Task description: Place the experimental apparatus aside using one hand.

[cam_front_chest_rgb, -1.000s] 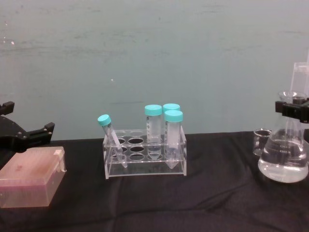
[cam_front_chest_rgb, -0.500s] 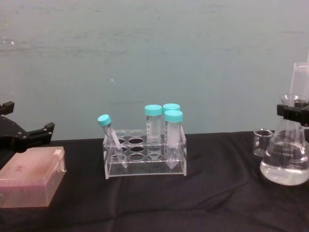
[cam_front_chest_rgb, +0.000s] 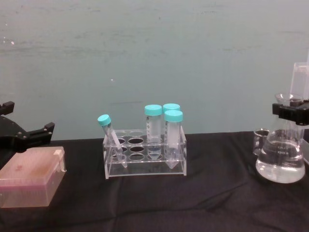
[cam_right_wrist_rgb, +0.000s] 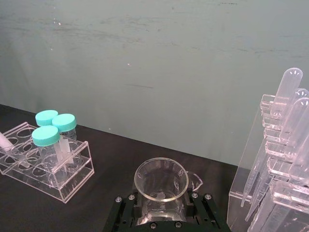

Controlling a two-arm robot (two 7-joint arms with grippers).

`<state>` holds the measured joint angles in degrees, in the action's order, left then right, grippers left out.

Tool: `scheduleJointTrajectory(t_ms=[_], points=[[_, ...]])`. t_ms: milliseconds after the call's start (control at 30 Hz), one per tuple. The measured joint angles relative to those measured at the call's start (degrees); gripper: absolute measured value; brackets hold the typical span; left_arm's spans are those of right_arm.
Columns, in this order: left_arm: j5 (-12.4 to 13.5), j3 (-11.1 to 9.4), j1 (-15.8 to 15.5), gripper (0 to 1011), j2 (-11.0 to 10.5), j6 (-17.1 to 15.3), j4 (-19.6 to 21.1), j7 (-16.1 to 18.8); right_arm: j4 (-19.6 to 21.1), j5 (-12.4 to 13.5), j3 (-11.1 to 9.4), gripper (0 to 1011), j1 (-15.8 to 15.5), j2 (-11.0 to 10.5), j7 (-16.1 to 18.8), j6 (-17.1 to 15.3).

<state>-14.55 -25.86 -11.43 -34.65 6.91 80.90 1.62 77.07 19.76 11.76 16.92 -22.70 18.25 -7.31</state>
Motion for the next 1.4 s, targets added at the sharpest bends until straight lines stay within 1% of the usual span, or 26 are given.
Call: scheduleJointTrajectory(t_ms=[333, 1067, 1400], points=[[0.0, 0.0, 0.0, 1000, 0.0, 0.0, 0.0, 0.0, -0.37, -0.5, -0.04, 472, 0.2, 0.3, 0.08, 0.0], [0.0, 0.0, 0.0, 1000, 0.0, 0.0, 0.0, 0.0, -2.85, -1.04, 0.34, 472, 1.54, 1.1, 0.82, -0.37], [0.0, 0.0, 0.0, 1000, 0.0, 0.0, 0.0, 0.0, -2.78, -1.05, 0.35, 472, 1.49, 1.09, 0.84, -0.43]])
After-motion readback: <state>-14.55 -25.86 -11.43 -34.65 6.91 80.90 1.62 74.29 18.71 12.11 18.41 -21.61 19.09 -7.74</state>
